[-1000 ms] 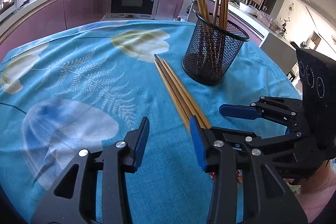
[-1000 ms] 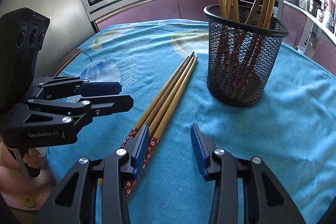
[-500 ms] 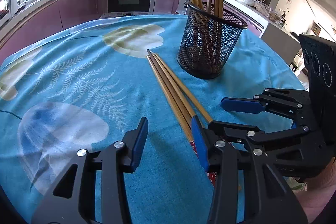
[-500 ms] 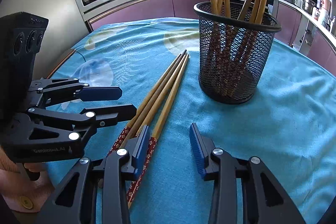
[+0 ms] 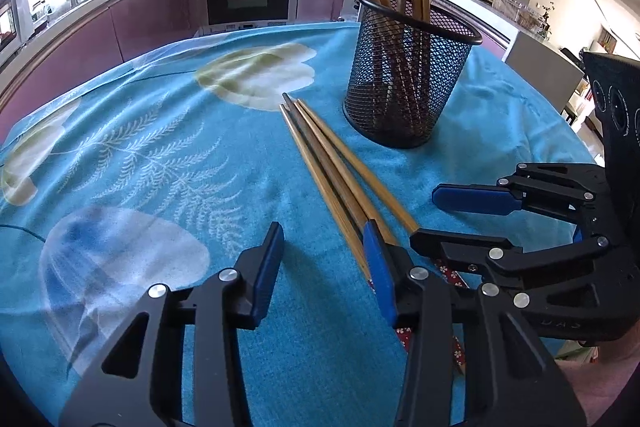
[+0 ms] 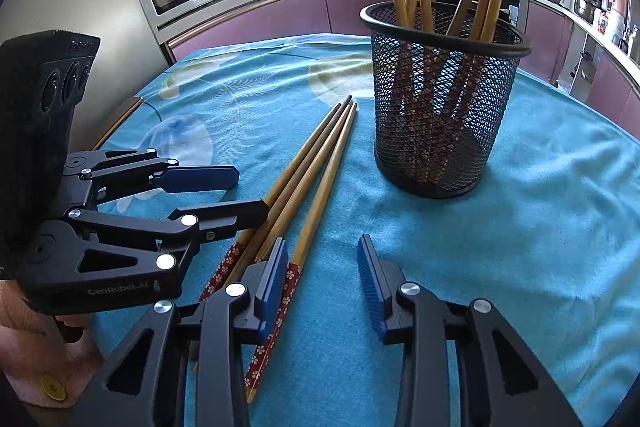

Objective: Organize utensils
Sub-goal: 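Close the right tool on a chopstick while the left tool grasps another, then raise both chopsticks upright and carry them above the mesh cup, then lower both chopsticks into the black mesh cup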

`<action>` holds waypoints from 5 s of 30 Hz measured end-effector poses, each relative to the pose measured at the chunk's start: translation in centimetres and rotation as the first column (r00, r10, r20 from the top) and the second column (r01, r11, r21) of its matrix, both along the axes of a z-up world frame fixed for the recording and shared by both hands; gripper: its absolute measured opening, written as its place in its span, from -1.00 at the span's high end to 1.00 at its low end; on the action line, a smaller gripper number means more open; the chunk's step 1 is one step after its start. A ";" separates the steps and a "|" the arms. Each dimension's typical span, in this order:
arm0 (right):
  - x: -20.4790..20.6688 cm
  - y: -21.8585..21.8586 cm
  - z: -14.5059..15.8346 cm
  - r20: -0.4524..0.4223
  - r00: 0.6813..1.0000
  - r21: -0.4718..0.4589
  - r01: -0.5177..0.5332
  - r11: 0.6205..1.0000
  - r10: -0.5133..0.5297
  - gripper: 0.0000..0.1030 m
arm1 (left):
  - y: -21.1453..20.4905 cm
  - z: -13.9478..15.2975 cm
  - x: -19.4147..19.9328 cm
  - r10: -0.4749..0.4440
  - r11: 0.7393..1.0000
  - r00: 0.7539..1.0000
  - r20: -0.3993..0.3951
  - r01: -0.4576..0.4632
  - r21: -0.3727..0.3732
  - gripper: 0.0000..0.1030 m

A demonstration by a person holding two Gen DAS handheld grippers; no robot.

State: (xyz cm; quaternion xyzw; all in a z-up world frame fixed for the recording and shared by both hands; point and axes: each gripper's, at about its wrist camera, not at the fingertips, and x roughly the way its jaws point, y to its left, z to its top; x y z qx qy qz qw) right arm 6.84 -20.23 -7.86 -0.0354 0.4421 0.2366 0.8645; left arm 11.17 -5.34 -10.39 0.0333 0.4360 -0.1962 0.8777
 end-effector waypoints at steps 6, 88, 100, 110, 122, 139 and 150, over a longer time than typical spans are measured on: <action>0.0 0.1 0.0 0.002 1.000 0.000 0.000 1.000 0.000 0.35 | 0.3 0.1 0.0 0.013 1.000 1.000 -0.003 -0.013 0.002 0.44; 0.2 -5.4 8.7 0.151 0.986 0.292 0.020 0.956 -0.067 0.89 | 3.4 12.2 -2.1 0.006 0.944 0.986 0.169 0.050 -0.326 0.85; 0.8 -6.6 12.1 0.243 0.965 0.291 0.022 0.957 -0.096 0.89 | 1.9 15.6 -0.7 -0.001 0.937 0.969 0.247 0.087 -0.337 0.85; 1.9 -7.2 14.8 0.310 0.944 0.284 0.024 0.959 -0.115 0.89 | 0.5 18.9 0.8 0.003 0.935 0.947 0.321 0.110 -0.336 0.85; 3.7 -7.2 16.2 0.356 0.925 0.252 0.041 0.967 -0.132 0.89 | -1.0 19.9 3.0 0.007 0.944 0.943 0.333 0.104 -0.315 0.85; 6.3 -5.9 12.9 0.242 0.965 0.176 0.057 0.983 -0.099 0.89 | -3.8 15.8 5.1 -0.070 0.971 0.970 0.232 0.120 -0.209 0.85; 7.6 -5.4 10.9 0.177 0.980 0.146 0.067 0.987 -0.093 0.89 | -4.6 13.3 6.8 -0.083 0.980 0.983 0.165 0.111 -0.166 0.85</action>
